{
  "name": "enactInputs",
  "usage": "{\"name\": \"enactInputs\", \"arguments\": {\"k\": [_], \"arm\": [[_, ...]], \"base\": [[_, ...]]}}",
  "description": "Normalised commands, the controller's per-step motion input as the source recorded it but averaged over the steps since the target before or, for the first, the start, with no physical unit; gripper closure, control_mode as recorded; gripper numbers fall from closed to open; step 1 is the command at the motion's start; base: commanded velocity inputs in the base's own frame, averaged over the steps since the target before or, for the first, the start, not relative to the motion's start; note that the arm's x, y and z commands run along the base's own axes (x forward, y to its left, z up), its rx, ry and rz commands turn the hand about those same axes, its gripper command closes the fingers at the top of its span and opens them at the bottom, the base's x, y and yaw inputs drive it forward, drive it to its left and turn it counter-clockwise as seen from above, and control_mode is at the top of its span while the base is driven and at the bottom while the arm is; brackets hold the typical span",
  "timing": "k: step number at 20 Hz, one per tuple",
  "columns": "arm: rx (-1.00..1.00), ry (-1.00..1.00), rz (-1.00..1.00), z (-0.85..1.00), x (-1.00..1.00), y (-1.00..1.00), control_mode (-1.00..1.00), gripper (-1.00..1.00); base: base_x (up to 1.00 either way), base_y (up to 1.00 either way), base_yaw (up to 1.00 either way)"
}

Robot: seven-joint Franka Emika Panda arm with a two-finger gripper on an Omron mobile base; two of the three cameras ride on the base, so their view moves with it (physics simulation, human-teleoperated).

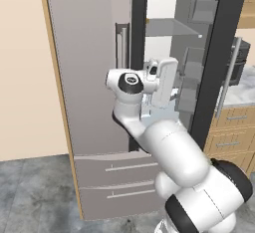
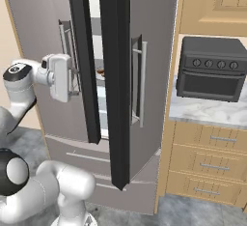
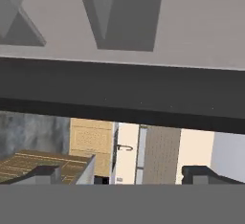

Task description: Retrieve the chicken drumstick from the fridge and place it on the saucepan with marinade on the stove.

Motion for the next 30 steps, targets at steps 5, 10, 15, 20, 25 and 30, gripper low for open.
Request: {"name": "enactInputs", "arguments": {"k": [5,10,15,20,25,30], "arm": [[-0.04,0.01,-0.14,0.0,0.57,-0.59,-1.0,-1.0],[-0.05,0.02,-0.07,-0.02,0.85,-0.4,-1.0,-1.0],[-0.06,0.05,-0.12,-0.09,0.44,-0.52,-1.0,-1.0],[-0.03,0.09,-0.23,-0.17,-0.03,-0.95,-1.0,-1.0],[0.0,0.08,-0.29,-0.18,-0.37,-1.0,-1.0,-1.0],[0.02,0.02,-0.28,-0.08,-0.58,-1.0,-1.0,-1.0]], "base": [[0.0,0.0,0.0],[0.0,0.0,0.0],[0.0,0.0,0.0],[0.0,0.0,0.0],[0.0,0.0,0.0],[0.0,0.0,0.0]]}}
